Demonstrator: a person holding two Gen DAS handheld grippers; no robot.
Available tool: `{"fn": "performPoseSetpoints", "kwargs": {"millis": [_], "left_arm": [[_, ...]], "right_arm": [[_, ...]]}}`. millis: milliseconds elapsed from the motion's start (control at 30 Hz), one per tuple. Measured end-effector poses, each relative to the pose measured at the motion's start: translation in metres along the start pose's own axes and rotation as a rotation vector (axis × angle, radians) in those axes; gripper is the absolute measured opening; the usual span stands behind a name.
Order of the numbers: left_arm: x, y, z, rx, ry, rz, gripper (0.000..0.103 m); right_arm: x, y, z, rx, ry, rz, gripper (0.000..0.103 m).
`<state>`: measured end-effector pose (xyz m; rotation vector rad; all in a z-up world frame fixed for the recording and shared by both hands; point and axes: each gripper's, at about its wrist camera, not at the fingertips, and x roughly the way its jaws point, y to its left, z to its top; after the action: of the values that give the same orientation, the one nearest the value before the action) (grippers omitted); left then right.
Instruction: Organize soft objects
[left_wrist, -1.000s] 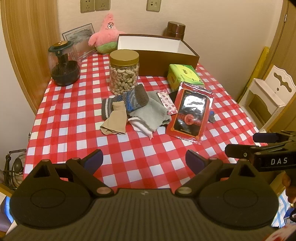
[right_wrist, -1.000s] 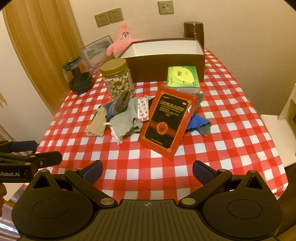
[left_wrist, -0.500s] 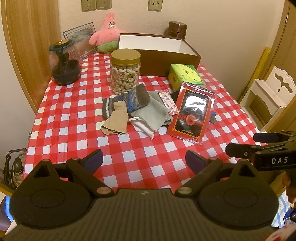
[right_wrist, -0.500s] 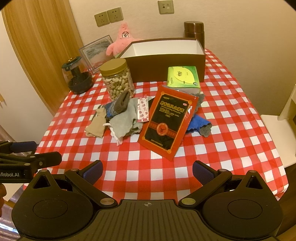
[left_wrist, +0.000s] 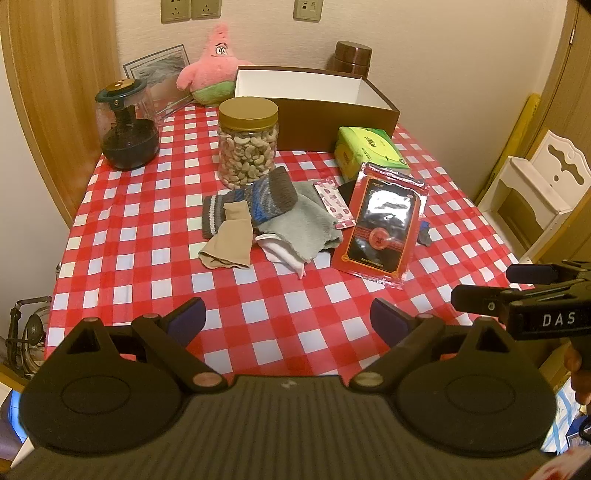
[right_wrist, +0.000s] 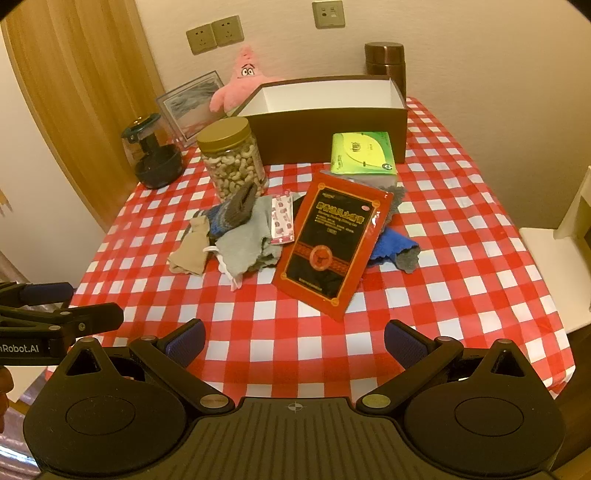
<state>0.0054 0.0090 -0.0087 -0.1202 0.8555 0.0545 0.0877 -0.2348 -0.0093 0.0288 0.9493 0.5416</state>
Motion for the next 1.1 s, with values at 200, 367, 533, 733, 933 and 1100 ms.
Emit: {"fn": "performPoseSetpoints", "kwargs": {"millis": [200, 367, 533, 733, 933, 1100], "left_arm": [[0.0027, -0.0008, 0.0000, 0.000, -0.001, 0.002, 0.095], [0.0050, -0.0024, -0.0002, 0.001, 0.000, 0.003, 0.095], [0.0049, -0.0025, 0.0001, 0.000, 0.001, 0.004, 0.095], [0.0047, -0.0042, 0.0000, -0.001, 0.001, 0.006, 0.095], [0.0059, -0.0053, 0.0000, 0.000, 0.002, 0.007, 0.095], [0.0057, -0.0048, 0.0004, -0.001, 0.001, 0.008, 0.095]], "right_arm": [[-0.0007, -0.0002, 0.0000, 0.000, 0.000, 0.000, 0.103], [-0.0011, -0.0006, 0.0001, 0.000, 0.000, 0.000, 0.103], [-0.0010, -0.0006, 0.0005, 0.000, 0.000, 0.001, 0.103], [-0.0022, 0.0012, -0.0003, 0.000, -0.001, 0.000, 0.103], [0.0008, -0.0021, 0.0012, 0.002, 0.000, 0.002, 0.103], [0.0013, -0.0028, 0.0011, 0.001, -0.002, 0.002, 0.103]]}}
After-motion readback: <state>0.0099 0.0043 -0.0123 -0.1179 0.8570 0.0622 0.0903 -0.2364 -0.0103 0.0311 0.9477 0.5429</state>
